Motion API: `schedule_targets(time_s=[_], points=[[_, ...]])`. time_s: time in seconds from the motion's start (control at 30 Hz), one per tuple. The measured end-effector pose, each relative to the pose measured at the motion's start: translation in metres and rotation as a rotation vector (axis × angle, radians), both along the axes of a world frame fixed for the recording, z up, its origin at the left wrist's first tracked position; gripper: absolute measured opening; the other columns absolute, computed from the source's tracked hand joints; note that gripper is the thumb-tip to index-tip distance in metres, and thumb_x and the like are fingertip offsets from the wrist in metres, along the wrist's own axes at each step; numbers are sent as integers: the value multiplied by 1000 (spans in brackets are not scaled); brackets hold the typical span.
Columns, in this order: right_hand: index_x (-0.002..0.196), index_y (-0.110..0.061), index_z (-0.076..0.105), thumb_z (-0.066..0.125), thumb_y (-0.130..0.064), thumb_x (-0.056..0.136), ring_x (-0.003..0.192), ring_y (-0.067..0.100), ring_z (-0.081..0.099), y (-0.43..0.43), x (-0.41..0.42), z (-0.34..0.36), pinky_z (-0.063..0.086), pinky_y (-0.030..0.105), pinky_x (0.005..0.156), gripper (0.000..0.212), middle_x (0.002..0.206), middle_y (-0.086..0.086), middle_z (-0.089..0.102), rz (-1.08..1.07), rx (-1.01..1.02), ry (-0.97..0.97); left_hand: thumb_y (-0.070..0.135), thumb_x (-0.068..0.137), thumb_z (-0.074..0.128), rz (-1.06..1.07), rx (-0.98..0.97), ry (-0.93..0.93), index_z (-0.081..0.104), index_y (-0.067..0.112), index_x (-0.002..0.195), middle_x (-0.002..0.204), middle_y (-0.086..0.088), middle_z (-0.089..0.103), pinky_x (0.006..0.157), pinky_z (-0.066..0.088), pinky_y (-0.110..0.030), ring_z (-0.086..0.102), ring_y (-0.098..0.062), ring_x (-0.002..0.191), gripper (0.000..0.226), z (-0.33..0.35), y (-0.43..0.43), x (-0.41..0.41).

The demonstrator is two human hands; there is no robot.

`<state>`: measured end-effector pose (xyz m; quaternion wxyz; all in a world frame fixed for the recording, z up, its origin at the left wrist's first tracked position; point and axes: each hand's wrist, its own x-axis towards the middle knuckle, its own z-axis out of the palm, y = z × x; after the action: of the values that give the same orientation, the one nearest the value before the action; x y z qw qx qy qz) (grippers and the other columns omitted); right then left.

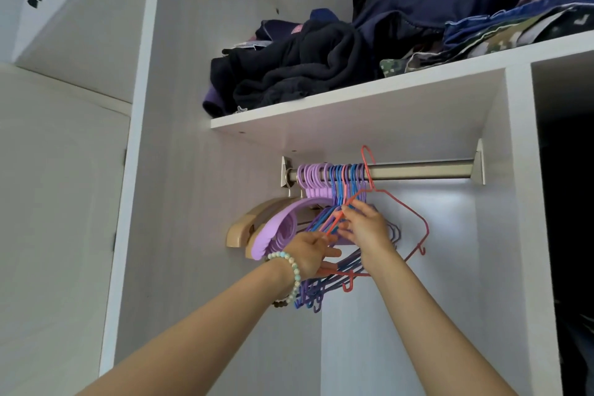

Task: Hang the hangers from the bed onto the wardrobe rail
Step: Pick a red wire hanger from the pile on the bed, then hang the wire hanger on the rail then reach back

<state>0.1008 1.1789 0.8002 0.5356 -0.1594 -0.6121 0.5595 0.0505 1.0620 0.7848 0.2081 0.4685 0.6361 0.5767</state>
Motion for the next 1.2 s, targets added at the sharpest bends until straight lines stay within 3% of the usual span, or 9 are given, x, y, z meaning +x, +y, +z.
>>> schedule_targets(time_s=[0.1,0.2,0.33,0.47,0.63,0.7,0.77,1.03,1.2], points=[[126,-13,56,53,-14,95,89,20,66,5,-1,-3,54,25,67,32,101,9,68,-5,-8,-15,19,100,35,17,-10,15,50,8,128,127,-14,57,76,52,-27,63,-24,88,34,-5,3,-5],[125,-12,57,53,-13,94,85,18,66,4,-1,-4,53,24,65,30,94,6,68,4,-28,-36,20,100,37,30,7,21,52,8,126,128,-15,56,73,53,-25,63,-28,97,32,-12,4,-9],[127,-6,54,52,-9,95,98,27,64,0,2,-6,52,29,74,32,104,13,67,47,-135,-53,20,98,42,78,21,41,56,6,122,124,-13,60,65,54,-21,64,-18,76,30,-12,-1,-11],[125,-6,55,60,-7,90,103,30,63,-10,7,-15,50,31,79,35,108,13,64,75,-128,-123,15,97,44,90,-17,48,57,4,119,118,-13,61,81,51,-28,64,-29,100,28,-20,-14,-15],[135,-12,46,67,-25,85,111,24,58,-28,6,-16,47,32,88,56,131,11,54,-45,-11,-179,11,94,48,111,21,41,58,10,102,94,-8,60,58,52,-18,61,-15,70,13,-21,-41,-21],[135,-15,44,62,-32,88,112,21,56,-43,7,-12,47,27,81,53,132,9,53,-93,62,-189,8,93,50,124,64,19,57,12,95,94,-7,61,56,51,-20,59,-15,67,9,-18,-60,-26],[138,-19,41,58,-36,90,113,21,54,-62,5,-6,47,26,77,53,136,8,49,-99,98,-174,9,94,47,141,114,31,56,15,93,92,-4,61,57,47,-21,57,-13,65,11,-14,-84,-33],[140,-26,39,60,-44,86,134,16,38,-188,-45,11,30,28,107,61,145,0,39,19,299,-67,17,95,46,324,288,172,58,17,107,106,-2,64,77,51,-29,63,-14,82,16,-9,-228,-87],[144,-31,32,54,-42,91,138,5,27,-297,-95,-1,25,20,102,58,152,-6,28,183,419,-94,28,93,51,567,284,297,54,21,117,115,-4,63,91,51,-37,63,-17,96,25,-19,-359,-137]])
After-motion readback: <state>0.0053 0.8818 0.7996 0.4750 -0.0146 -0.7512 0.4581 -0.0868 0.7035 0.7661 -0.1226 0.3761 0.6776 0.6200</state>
